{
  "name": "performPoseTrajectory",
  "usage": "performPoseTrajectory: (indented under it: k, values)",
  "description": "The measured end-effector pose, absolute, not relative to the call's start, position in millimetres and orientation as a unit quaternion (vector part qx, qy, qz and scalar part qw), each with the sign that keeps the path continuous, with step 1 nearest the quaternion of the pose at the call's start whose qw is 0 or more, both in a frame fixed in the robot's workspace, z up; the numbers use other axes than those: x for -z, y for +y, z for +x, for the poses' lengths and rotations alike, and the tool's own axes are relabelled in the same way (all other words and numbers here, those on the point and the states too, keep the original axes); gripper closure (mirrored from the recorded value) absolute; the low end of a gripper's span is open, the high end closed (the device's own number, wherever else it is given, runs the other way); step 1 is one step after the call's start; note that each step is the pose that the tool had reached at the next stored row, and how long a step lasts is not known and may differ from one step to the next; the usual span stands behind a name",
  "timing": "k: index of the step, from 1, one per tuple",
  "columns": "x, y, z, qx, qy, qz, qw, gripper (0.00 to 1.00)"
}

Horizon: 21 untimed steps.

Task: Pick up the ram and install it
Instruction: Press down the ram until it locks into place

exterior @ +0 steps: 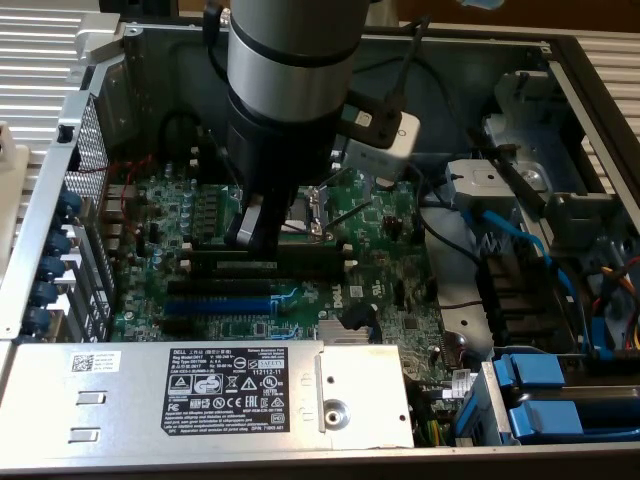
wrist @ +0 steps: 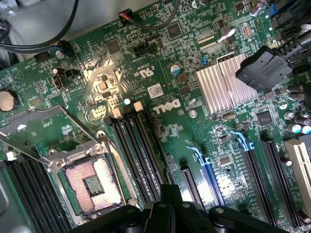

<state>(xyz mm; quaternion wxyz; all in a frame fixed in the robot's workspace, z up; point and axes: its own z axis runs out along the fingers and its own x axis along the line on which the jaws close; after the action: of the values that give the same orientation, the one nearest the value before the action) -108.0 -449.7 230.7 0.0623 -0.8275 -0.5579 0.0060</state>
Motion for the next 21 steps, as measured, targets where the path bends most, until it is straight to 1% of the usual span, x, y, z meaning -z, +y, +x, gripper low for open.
performPoseTrajectory:
  k: [21]
  values:
    - [-230.7,-450.0,-107.3,-0.008,-0.558,-0.827,0.064,0.89]
